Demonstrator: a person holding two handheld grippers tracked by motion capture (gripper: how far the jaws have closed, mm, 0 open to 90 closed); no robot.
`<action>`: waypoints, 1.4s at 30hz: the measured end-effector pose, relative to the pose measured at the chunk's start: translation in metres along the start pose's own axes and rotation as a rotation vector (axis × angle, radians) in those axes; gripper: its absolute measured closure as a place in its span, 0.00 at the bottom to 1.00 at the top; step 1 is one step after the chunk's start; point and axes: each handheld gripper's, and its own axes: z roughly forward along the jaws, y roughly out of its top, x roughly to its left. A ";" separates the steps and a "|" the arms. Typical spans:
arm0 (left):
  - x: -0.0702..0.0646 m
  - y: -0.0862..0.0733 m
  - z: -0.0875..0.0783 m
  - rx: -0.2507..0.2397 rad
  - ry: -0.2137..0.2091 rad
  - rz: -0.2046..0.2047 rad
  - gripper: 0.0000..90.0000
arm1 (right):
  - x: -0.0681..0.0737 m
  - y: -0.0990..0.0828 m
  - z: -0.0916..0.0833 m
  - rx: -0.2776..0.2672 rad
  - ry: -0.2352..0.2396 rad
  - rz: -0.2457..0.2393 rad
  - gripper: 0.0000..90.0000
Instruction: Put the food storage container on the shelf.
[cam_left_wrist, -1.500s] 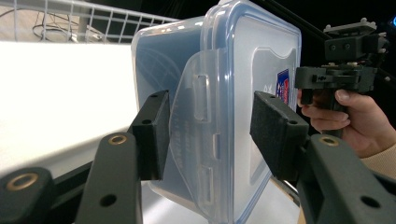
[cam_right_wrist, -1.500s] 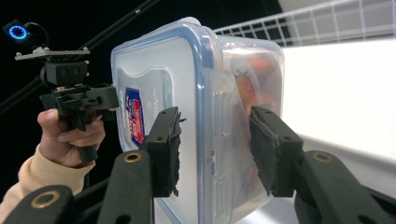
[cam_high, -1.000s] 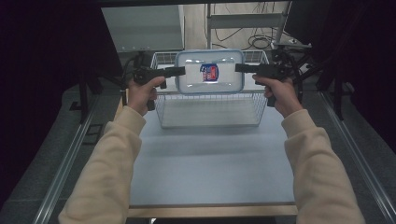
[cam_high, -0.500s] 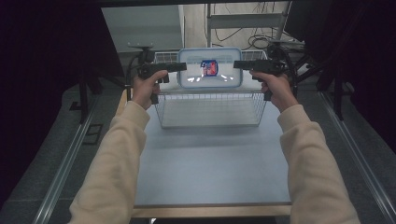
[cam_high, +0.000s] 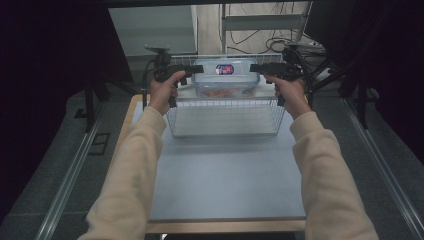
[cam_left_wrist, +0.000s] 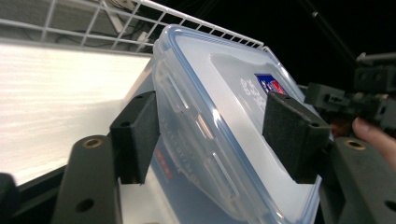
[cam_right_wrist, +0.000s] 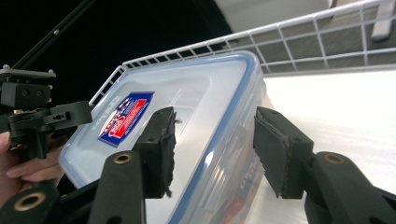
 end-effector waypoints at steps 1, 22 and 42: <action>-0.001 0.000 0.001 0.000 -0.004 0.001 0.37 | 0.001 -0.001 0.000 -0.006 -0.005 0.000 0.54; -0.039 -0.022 -0.051 -0.097 -0.018 0.200 0.21 | 0.019 -0.017 -0.050 -0.082 -0.001 -0.205 0.41; -0.044 -0.150 -0.089 -0.027 -0.072 0.323 0.21 | 0.014 -0.138 -0.111 -0.022 0.070 -0.391 0.31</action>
